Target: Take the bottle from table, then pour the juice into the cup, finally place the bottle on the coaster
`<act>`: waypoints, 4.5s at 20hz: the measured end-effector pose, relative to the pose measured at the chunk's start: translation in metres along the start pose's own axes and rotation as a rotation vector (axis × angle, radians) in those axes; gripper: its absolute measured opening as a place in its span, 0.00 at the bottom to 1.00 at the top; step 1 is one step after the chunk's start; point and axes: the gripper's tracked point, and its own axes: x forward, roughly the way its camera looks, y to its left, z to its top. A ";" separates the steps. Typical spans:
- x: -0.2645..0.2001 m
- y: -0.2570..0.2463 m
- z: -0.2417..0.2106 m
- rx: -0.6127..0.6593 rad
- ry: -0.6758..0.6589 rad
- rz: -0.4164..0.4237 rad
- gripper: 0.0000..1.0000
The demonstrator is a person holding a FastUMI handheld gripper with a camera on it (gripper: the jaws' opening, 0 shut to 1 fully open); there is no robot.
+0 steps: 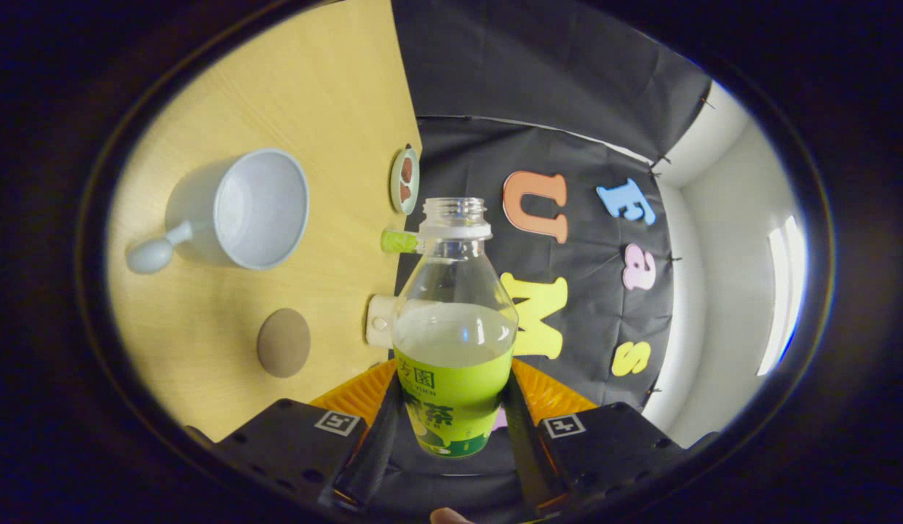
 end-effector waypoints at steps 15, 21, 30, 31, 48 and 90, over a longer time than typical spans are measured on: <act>0.013 -0.001 -0.019 1.275 -0.047 0.234 0.77; 0.040 0.031 -0.016 1.414 -0.001 0.325 0.77; 0.077 0.091 -0.002 1.460 0.045 0.424 0.78; 0.080 0.097 0.000 1.461 0.050 0.435 0.78; 0.085 0.132 -0.014 1.473 0.101 0.448 0.99; -0.183 0.027 -0.070 1.576 0.115 0.071 0.99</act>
